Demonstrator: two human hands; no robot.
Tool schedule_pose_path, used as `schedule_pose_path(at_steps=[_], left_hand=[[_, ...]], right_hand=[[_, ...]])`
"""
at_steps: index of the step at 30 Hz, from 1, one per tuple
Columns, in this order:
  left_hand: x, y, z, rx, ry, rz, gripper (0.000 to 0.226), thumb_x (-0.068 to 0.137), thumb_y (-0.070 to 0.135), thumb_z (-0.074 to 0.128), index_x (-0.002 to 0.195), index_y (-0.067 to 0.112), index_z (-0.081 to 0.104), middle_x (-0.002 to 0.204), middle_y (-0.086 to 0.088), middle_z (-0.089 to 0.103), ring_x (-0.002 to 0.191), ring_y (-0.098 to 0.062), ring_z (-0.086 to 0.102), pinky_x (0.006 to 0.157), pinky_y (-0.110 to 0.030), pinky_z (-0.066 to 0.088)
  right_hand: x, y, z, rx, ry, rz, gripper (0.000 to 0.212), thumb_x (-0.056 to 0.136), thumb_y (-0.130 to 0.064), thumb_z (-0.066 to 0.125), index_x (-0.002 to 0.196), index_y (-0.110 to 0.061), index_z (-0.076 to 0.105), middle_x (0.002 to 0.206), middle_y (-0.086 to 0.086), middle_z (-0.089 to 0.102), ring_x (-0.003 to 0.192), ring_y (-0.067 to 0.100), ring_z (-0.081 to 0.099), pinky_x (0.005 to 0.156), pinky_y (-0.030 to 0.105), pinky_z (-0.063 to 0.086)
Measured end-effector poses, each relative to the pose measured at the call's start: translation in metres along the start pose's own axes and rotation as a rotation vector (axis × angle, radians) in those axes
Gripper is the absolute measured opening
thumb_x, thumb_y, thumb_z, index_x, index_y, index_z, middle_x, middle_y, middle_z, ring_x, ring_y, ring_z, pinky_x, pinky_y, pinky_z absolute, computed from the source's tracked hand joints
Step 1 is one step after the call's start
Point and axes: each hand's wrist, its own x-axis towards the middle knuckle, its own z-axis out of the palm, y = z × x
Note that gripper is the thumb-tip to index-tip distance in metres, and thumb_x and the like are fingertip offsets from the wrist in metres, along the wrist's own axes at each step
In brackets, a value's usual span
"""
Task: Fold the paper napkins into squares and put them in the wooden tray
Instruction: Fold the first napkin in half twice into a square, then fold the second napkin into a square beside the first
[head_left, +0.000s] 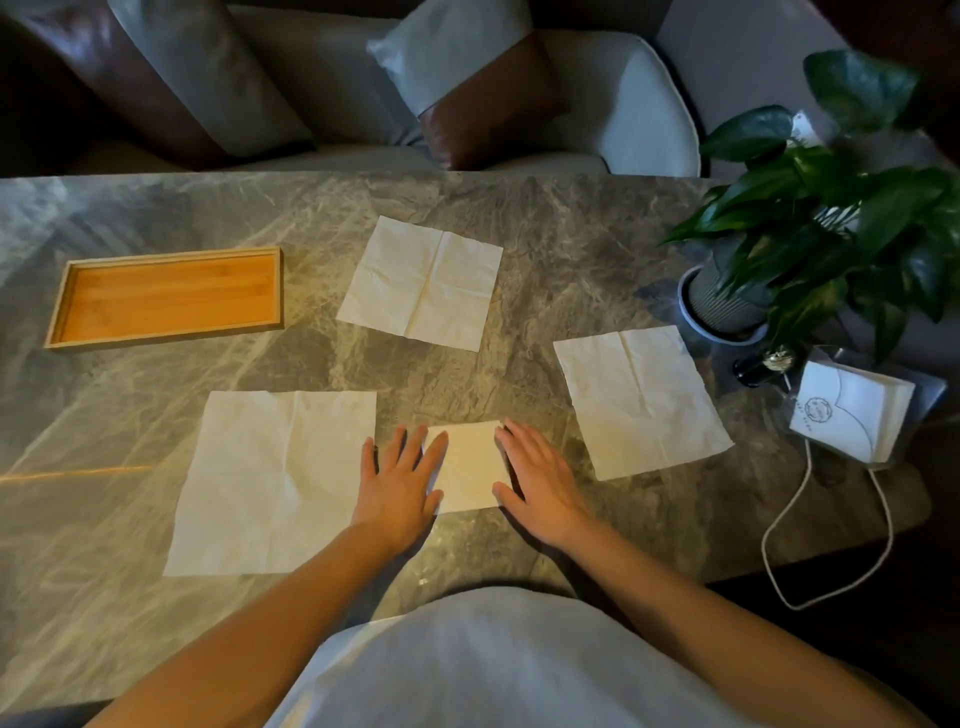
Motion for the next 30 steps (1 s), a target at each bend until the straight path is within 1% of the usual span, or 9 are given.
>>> schedule_pose_path(at_steps=[2,3,6,9,13,20,24,27,30], left_hand=[[-0.002,0.001,-0.006,-0.001,0.034,-0.025,0.068,0.093,0.05,0.037,0.148,0.029,0.004,0.157,-0.003,0.014,0.145,-0.03,0.006,0.114,-0.056,0.007],[-0.002,0.003,-0.009,-0.004,0.047,-0.031,0.07,0.092,0.051,0.037,0.149,0.029,0.003,0.158,-0.004,0.014,0.146,-0.03,0.006,0.114,-0.056,0.006],[0.0,0.018,-0.019,-0.012,0.082,-0.045,0.073,0.092,0.055,0.036,0.149,0.028,-0.001,0.16,-0.005,0.006,0.147,-0.029,0.0,0.115,-0.055,0.002],[0.008,0.04,-0.026,0.004,0.098,-0.056,0.076,0.091,0.057,0.034,0.148,0.027,-0.005,0.16,-0.004,-0.001,0.147,-0.027,-0.004,0.115,-0.054,0.002],[0.012,0.048,-0.028,0.008,0.108,-0.048,0.079,0.091,0.058,0.033,0.148,0.024,-0.009,0.16,-0.004,-0.007,0.147,-0.026,-0.008,0.115,-0.056,-0.001],[0.034,0.128,-0.026,-0.09,0.103,-0.022,0.078,0.09,0.057,0.037,0.148,0.024,-0.002,0.16,-0.001,0.0,0.147,-0.024,-0.006,0.115,-0.057,-0.001],[0.049,0.17,-0.024,-0.095,0.084,0.012,0.078,0.089,0.057,0.038,0.149,0.024,0.0,0.16,-0.001,0.001,0.147,-0.024,-0.006,0.115,-0.056,-0.003],[0.065,0.195,-0.022,-0.085,0.074,0.028,0.077,0.09,0.058,0.036,0.149,0.027,-0.003,0.161,-0.001,-0.002,0.147,-0.024,-0.007,0.115,-0.056,-0.007],[0.08,0.212,-0.015,-0.058,0.047,0.031,0.076,0.091,0.059,0.034,0.149,0.027,-0.004,0.16,0.0,-0.006,0.147,-0.025,-0.008,0.114,-0.054,-0.012]], right_hand=[[-0.005,-0.002,-0.001,0.036,0.061,0.021,0.063,0.094,-0.038,0.048,0.148,-0.025,0.018,0.16,-0.004,0.015,0.148,0.017,0.009,0.119,0.04,0.01],[-0.007,-0.002,-0.002,0.038,0.082,0.024,0.062,0.093,-0.037,0.049,0.147,-0.025,0.021,0.159,-0.004,0.018,0.147,0.017,0.012,0.119,0.04,0.011],[-0.012,0.009,-0.007,-0.004,0.09,-0.002,0.062,0.093,-0.04,0.049,0.147,-0.025,0.022,0.157,-0.004,0.022,0.146,0.017,0.016,0.119,0.044,0.014],[-0.014,0.031,-0.014,-0.035,0.058,-0.014,0.062,0.093,-0.044,0.047,0.147,-0.027,0.022,0.158,-0.003,0.021,0.146,0.019,0.016,0.119,0.05,0.014],[-0.015,0.037,-0.018,-0.074,0.056,0.004,0.061,0.094,-0.049,0.042,0.148,-0.029,0.021,0.159,-0.002,0.018,0.147,0.021,0.014,0.118,0.053,0.01],[-0.04,0.103,-0.047,-0.056,-0.024,0.03,0.061,0.096,-0.051,0.037,0.15,-0.03,0.017,0.162,-0.003,0.009,0.15,0.02,0.004,0.119,0.052,0.005],[-0.051,0.135,-0.069,-0.053,-0.064,0.067,0.059,0.097,-0.047,0.036,0.151,-0.032,0.014,0.162,-0.005,0.006,0.149,0.018,0.003,0.12,0.051,0.004],[-0.055,0.161,-0.082,-0.091,-0.096,0.095,0.06,0.098,-0.046,0.036,0.151,-0.032,0.013,0.162,-0.005,0.004,0.149,0.017,0.001,0.12,0.05,0.003],[-0.058,0.186,-0.09,-0.082,-0.089,0.097,0.06,0.098,-0.045,0.038,0.151,-0.03,0.015,0.162,-0.004,0.007,0.149,0.018,0.003,0.12,0.049,0.003]])
